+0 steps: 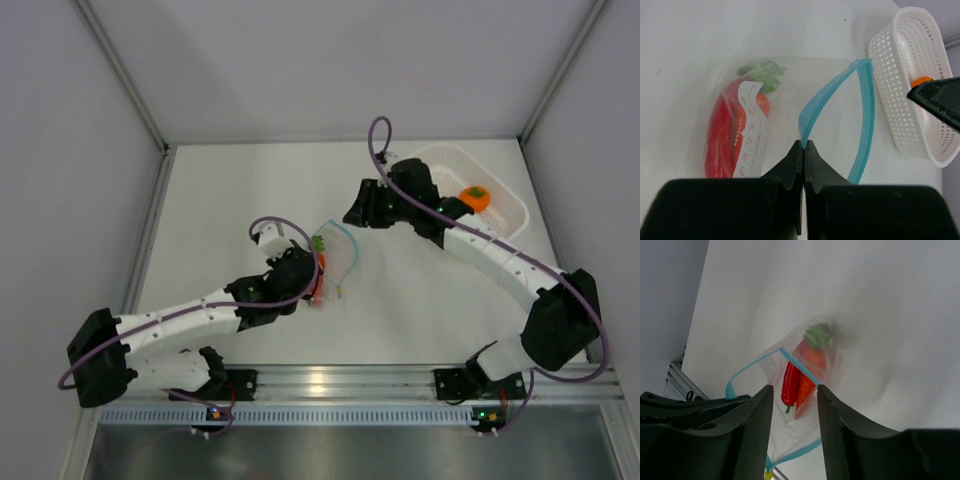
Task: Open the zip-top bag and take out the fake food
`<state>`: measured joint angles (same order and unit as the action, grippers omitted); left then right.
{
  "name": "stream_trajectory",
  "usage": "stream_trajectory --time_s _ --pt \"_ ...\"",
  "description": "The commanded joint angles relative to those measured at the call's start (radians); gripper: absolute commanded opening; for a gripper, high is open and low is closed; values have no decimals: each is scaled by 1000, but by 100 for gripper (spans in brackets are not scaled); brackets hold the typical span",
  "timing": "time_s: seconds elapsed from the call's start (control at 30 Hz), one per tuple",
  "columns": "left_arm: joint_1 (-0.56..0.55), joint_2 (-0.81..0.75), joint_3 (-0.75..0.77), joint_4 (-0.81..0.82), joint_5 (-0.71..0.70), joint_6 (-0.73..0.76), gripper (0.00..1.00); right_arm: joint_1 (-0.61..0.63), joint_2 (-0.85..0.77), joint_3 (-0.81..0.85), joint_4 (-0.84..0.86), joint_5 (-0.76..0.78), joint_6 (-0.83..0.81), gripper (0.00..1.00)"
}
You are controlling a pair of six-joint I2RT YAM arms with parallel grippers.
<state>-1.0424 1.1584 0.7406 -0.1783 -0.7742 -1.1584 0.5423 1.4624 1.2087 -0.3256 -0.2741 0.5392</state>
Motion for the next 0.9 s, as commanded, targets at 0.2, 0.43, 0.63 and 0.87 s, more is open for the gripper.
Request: stream_trajectory --time_s 0.2,0.43,0.63,0.87 --pt "1 -14 26 46 7 -70 0 292 -47 -23 57 384 79 32" --pt "-1 -26 20 48 44 -122 0 386 70 -11 91 501 143 28" --pt "1 -80 -7 46 69 -155 0 395 179 -6 138 532 192 25" --pt "1 -123 -33 46 59 -188 0 427 242 -46 217 582 257 28"
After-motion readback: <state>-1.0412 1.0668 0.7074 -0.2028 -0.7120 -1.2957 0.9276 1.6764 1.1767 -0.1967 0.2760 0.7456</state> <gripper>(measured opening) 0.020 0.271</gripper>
